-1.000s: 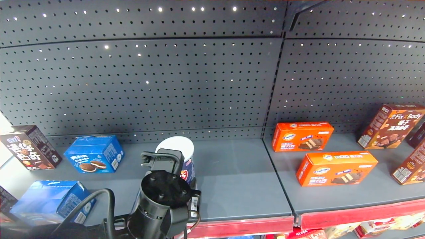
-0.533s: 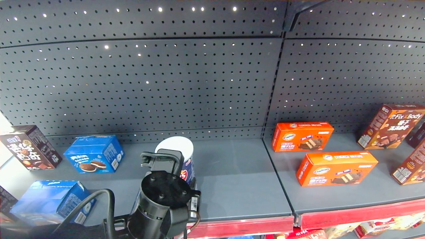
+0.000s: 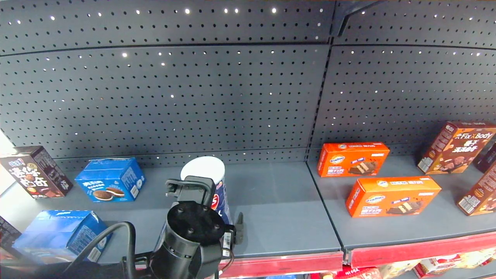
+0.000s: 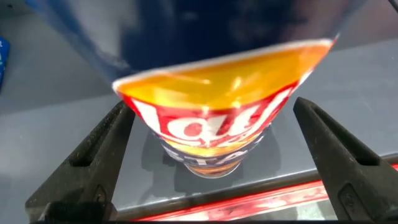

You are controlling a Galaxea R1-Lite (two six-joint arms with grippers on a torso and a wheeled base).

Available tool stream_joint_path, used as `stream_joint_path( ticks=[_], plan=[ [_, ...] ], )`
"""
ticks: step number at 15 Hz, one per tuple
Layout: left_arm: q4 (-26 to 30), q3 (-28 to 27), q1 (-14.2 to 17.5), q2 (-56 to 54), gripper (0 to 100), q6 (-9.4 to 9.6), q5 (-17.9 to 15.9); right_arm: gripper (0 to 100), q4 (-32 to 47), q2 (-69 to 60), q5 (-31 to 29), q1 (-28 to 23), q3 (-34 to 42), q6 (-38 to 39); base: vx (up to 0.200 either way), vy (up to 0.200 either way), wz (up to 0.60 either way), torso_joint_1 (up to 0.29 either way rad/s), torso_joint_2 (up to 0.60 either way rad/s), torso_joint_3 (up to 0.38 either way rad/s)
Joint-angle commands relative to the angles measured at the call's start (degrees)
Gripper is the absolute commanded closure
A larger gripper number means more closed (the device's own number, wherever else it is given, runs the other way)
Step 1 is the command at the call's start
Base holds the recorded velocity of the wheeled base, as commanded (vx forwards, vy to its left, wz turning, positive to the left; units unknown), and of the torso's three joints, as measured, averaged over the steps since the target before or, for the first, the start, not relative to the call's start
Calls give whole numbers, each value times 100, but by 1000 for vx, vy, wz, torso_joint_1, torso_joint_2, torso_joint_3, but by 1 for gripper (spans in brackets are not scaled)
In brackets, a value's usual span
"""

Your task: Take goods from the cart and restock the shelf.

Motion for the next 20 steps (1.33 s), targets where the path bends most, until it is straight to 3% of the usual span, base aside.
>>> stream_joint_path(
  ticks=[1, 6, 10, 14, 18, 19, 20],
  plan=[
    [-31, -15, 0, -12, 0, -7, 13, 100, 2, 5, -1, -1, 8, -1, 0, 0, 0, 0, 0, 0],
    [-5, 56, -71, -320, 0, -7, 22, 100, 11, 5, 8, -1, 8, -1, 0, 0, 0, 0, 0, 0],
    [30, 416, -458, -900, 0, 1, 110, 100, 11, -21, -1, -1, 16, -1, 0, 0, 0, 0, 0, 0],
    [276, 407, -466, -1594, 0, 28, 180, 100, 11, -30, 17, -1, 78, -10, 0, 0, 0, 0, 0, 0],
    [470, 399, -466, -2253, 0, 239, 189, 100, 19, -39, 8, -1, 113, -1, 0, 0, 0, 0, 0, 0],
    [461, 372, -422, -2403, 0, 423, 189, 100, 11, -47, -1, -1, 166, -1, 0, 0, 0, 0, 0, 0],
    [461, 363, -414, -2429, 0, 494, 198, 100, 11, -39, -1, -9, 175, -1, 0, 0, 0, 0, 0, 0]
  ],
)
